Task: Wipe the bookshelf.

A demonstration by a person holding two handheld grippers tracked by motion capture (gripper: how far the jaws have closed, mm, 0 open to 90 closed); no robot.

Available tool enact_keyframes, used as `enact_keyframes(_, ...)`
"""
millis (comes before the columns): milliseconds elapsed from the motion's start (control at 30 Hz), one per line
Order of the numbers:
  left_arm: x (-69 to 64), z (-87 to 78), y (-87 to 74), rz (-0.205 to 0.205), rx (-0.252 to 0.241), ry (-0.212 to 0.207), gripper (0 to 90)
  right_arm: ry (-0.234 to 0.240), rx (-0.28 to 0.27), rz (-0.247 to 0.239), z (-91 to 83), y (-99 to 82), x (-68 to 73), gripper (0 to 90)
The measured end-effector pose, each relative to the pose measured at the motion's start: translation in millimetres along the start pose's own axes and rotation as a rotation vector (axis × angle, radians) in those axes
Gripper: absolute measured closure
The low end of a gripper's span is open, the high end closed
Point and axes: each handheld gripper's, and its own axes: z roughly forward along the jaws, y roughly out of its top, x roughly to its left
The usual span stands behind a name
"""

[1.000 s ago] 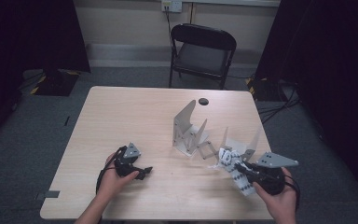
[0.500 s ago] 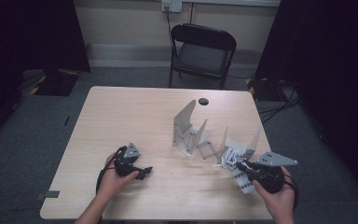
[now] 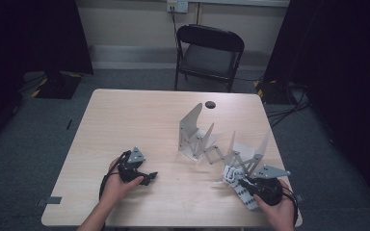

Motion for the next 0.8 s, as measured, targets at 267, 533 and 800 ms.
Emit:
enact_keyframes(267,-0.1,0.1,0.0,0.000,-0.001,0.000,16.5,0.010,0.049,-0.007,10.9,-8.0,2.1,79.3)
enact_keyframes(533,0.0,0.0,0.0,0.000,0.000,0.000,16.5,0.017,0.058,-0.001,11.8,-11.6,3.4,79.2)
enact_keyframes(800,0.0,0.0,0.0,0.000,0.000,0.000,16.4,0.031,0.062,-0.003,10.1,-12.2,4.5,79.2)
